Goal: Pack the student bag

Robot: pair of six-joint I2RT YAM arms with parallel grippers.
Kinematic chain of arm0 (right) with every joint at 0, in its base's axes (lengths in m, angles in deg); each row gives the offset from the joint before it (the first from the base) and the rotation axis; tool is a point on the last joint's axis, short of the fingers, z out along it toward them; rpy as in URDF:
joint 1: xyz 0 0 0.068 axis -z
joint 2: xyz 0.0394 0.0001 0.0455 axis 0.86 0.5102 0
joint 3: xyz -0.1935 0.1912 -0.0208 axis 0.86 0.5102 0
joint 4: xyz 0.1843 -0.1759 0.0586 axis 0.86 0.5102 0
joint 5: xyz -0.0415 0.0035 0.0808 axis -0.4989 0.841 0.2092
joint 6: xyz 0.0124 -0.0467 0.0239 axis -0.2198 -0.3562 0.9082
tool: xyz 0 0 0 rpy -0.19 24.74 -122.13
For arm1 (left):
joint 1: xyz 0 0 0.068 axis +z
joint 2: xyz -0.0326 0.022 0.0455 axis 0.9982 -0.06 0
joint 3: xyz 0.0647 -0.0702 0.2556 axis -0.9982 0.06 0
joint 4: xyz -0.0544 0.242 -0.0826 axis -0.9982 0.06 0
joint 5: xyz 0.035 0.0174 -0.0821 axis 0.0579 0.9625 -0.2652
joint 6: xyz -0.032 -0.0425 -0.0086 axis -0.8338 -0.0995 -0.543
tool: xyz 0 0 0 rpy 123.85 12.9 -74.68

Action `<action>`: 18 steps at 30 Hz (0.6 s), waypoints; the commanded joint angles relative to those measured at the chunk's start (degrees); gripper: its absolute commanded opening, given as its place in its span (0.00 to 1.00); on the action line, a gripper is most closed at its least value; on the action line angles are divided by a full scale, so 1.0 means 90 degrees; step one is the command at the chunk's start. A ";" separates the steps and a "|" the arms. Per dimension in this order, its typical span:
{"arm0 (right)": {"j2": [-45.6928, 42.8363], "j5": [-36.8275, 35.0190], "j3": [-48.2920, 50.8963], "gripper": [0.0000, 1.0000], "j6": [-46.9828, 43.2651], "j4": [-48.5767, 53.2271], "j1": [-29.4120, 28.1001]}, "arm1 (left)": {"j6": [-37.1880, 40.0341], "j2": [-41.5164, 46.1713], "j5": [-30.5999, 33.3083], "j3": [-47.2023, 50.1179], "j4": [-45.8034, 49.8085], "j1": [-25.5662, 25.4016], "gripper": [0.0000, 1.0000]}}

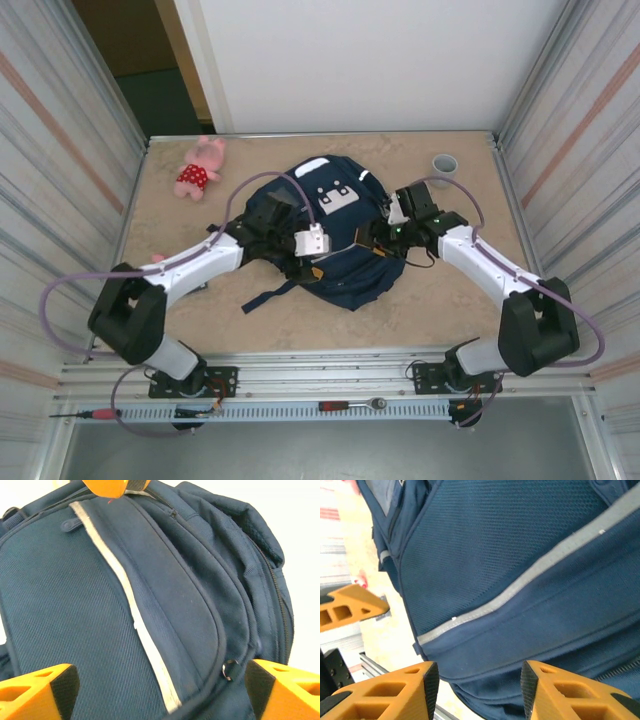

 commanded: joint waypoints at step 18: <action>-0.1001 -0.0331 0.0753 0.49 0.0121 0.0138 -0.0069 | 0.2150 -0.1196 0.0449 -0.0627 0.0081 0.0168 0.67</action>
